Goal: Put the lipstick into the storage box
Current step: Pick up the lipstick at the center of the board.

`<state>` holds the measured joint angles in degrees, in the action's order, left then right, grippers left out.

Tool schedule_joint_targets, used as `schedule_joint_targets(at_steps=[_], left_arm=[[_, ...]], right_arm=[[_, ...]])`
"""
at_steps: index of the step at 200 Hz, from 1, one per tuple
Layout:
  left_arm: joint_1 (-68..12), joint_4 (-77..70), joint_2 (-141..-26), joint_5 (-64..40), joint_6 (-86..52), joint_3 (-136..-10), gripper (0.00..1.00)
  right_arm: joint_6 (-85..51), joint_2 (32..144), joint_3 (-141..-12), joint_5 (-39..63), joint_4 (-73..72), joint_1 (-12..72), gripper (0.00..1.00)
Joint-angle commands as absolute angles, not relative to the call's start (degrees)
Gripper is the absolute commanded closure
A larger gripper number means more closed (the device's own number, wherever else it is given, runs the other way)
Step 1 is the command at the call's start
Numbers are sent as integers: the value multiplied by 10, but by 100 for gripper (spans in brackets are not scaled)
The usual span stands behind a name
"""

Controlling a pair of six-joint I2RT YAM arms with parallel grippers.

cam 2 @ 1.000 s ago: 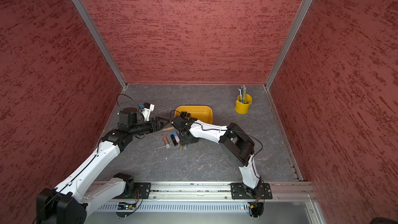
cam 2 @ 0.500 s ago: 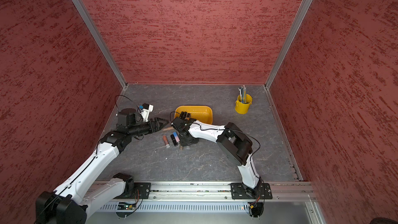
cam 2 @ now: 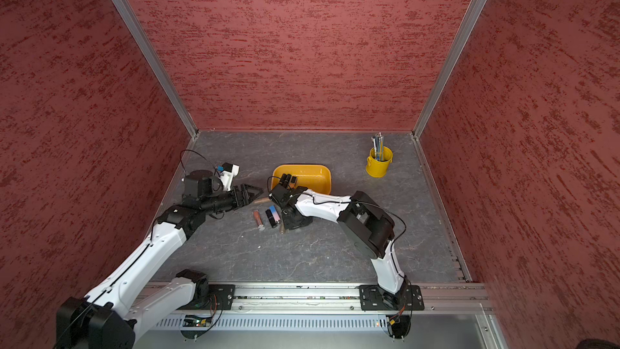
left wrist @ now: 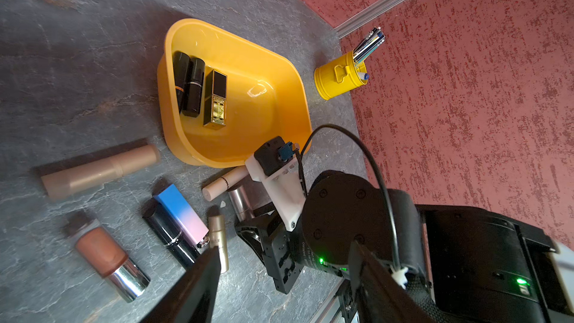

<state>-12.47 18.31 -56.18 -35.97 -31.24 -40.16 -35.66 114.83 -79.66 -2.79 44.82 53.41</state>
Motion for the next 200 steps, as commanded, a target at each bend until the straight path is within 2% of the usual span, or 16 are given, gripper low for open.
schedule_joint_targets(at_steps=[1, 60, 75, 109, 122, 127, 144, 162, 187, 200], left_arm=[[-120, 166, -561, -365, -314, -392, 31], [-119, 114, -571, -394, -353, -389, 29], [-119, 87, -575, -409, -369, -387, 24], [-119, -8, -595, -462, -422, -373, 16], [-119, -70, -608, -486, -455, -365, 15], [-120, -94, -615, -495, -468, -363, 11], [-131, -181, -643, -523, -512, -361, 10], [-165, -232, -679, -544, -524, -384, 10], [-231, -221, -728, -544, -484, -441, 9], [-252, -230, -748, -535, -474, -457, 5]], right_arm=[[-355, 1135, -781, -32, 447, 536, 74], [-320, 1065, -739, -11, 391, 535, 78], [-303, 1035, -720, 10, 368, 532, 79], [-288, 942, -656, 100, 305, 491, 79], [-282, 894, -629, 142, 276, 465, 79], [-280, 876, -619, 163, 262, 454, 79], [-278, 815, -589, 231, 218, 415, 79], [-279, 768, -572, 297, 183, 376, 79], [-295, 725, -558, 375, 136, 334, 79], [-306, 713, -554, 410, 113, 320, 79]])
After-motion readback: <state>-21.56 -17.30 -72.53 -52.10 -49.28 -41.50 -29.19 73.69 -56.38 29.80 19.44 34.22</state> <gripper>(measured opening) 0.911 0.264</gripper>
